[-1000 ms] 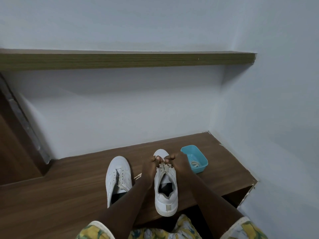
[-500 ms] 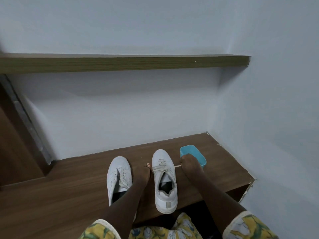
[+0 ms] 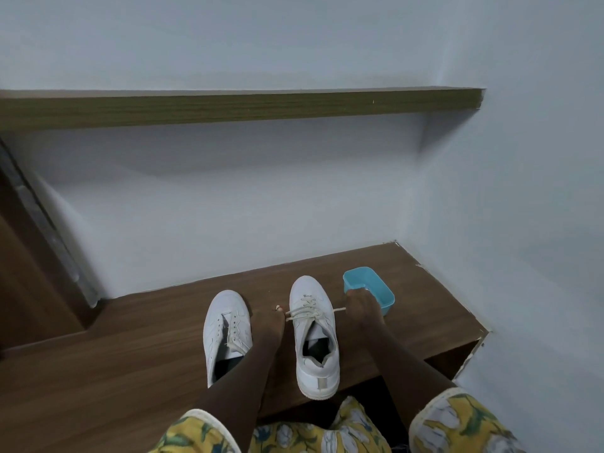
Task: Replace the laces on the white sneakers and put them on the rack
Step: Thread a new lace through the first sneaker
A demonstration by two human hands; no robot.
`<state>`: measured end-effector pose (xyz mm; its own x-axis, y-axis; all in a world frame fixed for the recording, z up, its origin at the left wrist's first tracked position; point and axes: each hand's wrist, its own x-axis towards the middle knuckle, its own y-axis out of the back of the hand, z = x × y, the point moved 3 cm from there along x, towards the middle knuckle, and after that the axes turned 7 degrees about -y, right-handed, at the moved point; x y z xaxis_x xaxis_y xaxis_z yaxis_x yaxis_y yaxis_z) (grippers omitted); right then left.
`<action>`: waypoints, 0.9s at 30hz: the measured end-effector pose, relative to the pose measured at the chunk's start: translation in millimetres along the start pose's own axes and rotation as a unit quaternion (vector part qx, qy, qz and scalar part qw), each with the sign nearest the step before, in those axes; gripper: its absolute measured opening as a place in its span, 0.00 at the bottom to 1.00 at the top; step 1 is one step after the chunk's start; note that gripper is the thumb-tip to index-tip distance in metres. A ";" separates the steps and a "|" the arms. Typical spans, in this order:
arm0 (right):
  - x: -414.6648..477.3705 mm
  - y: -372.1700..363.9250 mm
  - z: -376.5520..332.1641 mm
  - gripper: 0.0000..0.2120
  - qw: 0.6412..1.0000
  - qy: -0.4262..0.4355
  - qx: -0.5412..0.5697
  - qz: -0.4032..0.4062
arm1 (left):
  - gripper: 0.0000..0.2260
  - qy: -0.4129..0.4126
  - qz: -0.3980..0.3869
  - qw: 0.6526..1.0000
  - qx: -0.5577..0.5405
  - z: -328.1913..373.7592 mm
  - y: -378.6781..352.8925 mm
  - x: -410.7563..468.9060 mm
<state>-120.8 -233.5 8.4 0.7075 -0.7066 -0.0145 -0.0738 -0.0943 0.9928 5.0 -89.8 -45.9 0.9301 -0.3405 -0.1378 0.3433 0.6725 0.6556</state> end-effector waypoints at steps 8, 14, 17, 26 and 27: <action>-5.0 -8.8 3.8 0.14 0.999 -0.003 0.045 0.016 | 0.15 0.006 0.014 0.999 -0.040 -3.9 -0.3 -3.1; -1.8 -12.3 4.5 0.12 0.997 -0.009 0.079 0.008 | 0.17 0.068 0.015 0.989 -0.128 -2.3 -0.9 -15.1; 0.0 -16.9 3.5 0.10 0.993 -0.020 0.118 0.004 | 0.18 0.098 0.025 0.955 -0.280 1.3 -6.9 -20.4; -11.0 -37.8 -10.8 0.10 0.951 -0.085 0.297 -0.009 | 0.11 -0.003 -0.086 0.983 -0.162 -13.4 -23.2 -17.9; -14.3 -44.7 -12.1 0.13 0.951 -0.097 0.293 -0.020 | 0.08 -0.027 -0.108 0.987 -0.112 -20.6 -34.5 -17.3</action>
<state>-119.1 -210.7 -34.3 0.5789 -0.8051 -0.1292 -0.4686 -0.4582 0.7553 -20.2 -93.6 -81.4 0.8253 -0.5231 -0.2125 0.5595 0.7069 0.4327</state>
